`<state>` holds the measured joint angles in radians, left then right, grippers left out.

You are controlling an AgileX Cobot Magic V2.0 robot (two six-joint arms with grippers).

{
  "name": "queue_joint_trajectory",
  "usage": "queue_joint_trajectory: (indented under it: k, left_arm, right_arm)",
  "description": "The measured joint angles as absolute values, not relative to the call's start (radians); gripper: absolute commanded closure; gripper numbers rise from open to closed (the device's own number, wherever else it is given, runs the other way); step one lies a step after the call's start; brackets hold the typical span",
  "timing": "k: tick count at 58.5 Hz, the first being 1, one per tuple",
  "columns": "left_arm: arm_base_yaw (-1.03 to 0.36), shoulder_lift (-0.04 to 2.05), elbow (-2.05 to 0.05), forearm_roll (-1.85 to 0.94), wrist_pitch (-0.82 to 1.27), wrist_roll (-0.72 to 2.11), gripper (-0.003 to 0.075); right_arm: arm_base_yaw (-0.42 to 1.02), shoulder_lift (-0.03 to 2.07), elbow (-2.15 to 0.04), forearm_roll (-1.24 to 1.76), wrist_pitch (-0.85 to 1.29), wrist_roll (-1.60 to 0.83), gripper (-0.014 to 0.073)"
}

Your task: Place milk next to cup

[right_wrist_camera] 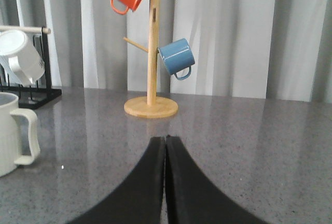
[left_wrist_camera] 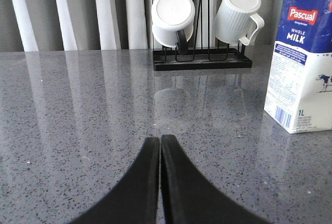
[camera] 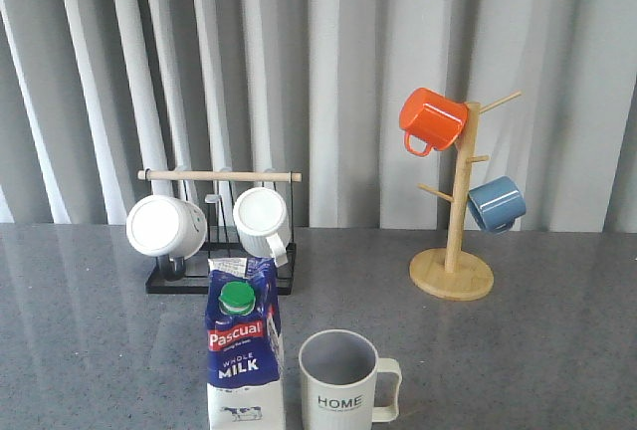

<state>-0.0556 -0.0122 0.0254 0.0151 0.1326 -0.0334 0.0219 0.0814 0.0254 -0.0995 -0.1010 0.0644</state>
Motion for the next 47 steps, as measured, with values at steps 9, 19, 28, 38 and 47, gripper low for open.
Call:
queue_joint_trajectory:
  k: [9, 19, 28, 38, 47]
  left_arm:
    - [-0.056, -0.012, 0.025, 0.015, 0.133, -0.033, 0.0727]
    - [-0.056, -0.012, 0.025, 0.015, 0.134, -0.033, 0.0727]
    - [-0.056, -0.012, 0.025, 0.015, 0.134, -0.033, 0.0727]
    - [-0.056, -0.012, 0.025, 0.015, 0.134, -0.033, 0.0727]
    - [-0.056, -0.012, 0.025, 0.015, 0.134, -0.033, 0.0727]
  right_arm:
    - [0.022, -0.008, 0.026, -0.099, -0.008, 0.083, 0.0603]
    - [0.022, -0.01, 0.027, -0.092, 0.043, 0.084, 0.0603]
    - [0.022, -0.01, 0.027, -0.083, 0.062, 0.082, 0.0603]
    - [0.022, -0.01, 0.027, -0.076, 0.086, 0.09, 0.0603]
    - [0.022, -0.01, 0.027, -0.076, 0.089, 0.092, 0.0603]
